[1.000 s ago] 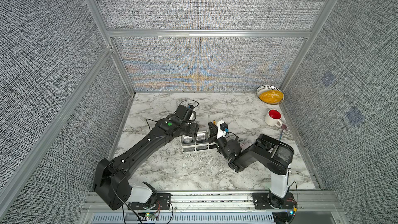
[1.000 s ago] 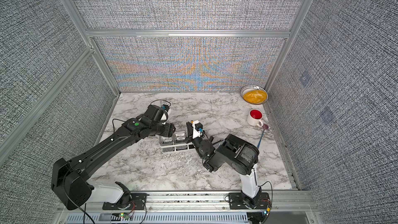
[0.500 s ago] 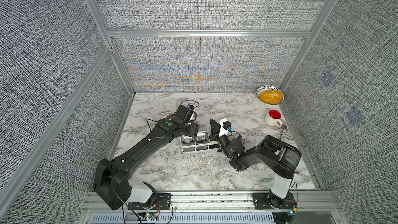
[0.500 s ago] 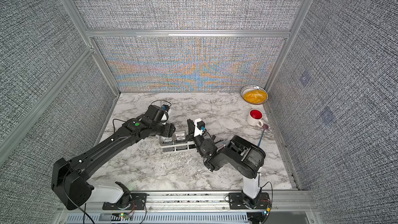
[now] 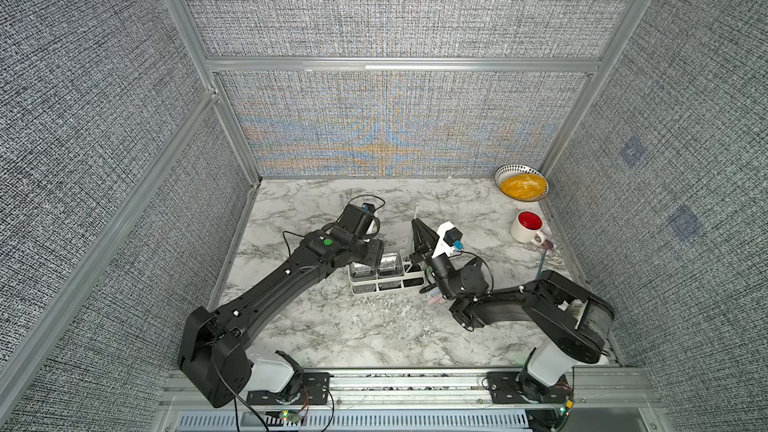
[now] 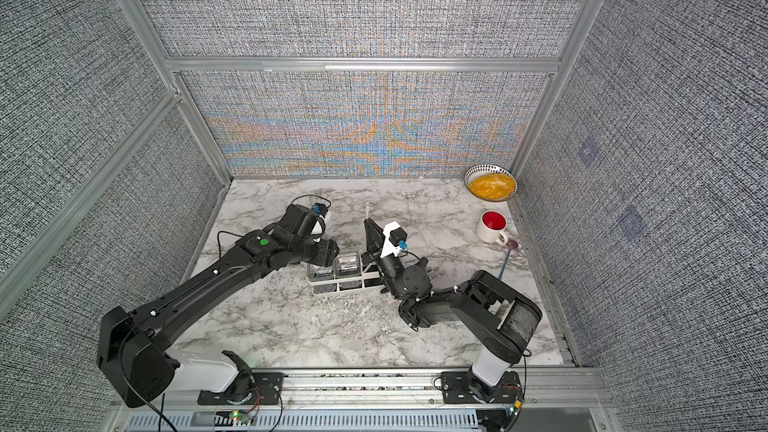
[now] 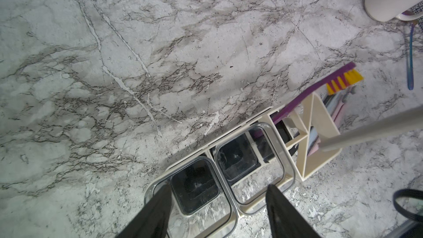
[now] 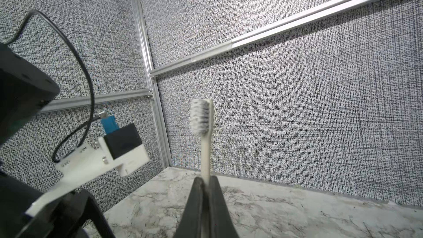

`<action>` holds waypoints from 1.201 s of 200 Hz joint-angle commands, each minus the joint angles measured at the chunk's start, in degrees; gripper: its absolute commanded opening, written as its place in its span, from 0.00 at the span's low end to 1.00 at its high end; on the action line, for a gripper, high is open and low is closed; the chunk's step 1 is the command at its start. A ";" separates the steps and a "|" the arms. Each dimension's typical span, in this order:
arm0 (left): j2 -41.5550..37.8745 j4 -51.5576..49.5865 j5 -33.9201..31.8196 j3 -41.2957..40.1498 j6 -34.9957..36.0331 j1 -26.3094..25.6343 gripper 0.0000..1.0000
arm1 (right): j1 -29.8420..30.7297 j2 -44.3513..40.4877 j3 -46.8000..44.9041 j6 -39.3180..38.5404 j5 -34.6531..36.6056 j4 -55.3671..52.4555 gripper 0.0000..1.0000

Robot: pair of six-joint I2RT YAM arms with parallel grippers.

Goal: Place the toothbrush into the toothbrush holder
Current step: Place the toothbrush in the toothbrush holder.

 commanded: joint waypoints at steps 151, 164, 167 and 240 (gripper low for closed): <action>-1.60 1.28 -0.72 -0.79 -0.58 -0.96 0.68 | 1.75 2.12 -5.20 0.94 -1.44 13.55 0.01; -1.41 1.32 -0.74 -0.72 -0.57 -1.05 0.68 | 1.68 2.10 -5.15 0.29 -1.19 13.56 0.01; -1.36 1.40 -0.64 -0.72 -0.51 -1.05 0.68 | 1.72 2.11 -5.10 0.12 -1.09 13.57 0.01; -0.90 1.30 -0.79 -0.10 -0.21 -1.31 0.68 | 1.69 3.70 -2.01 -1.51 -1.03 13.56 0.01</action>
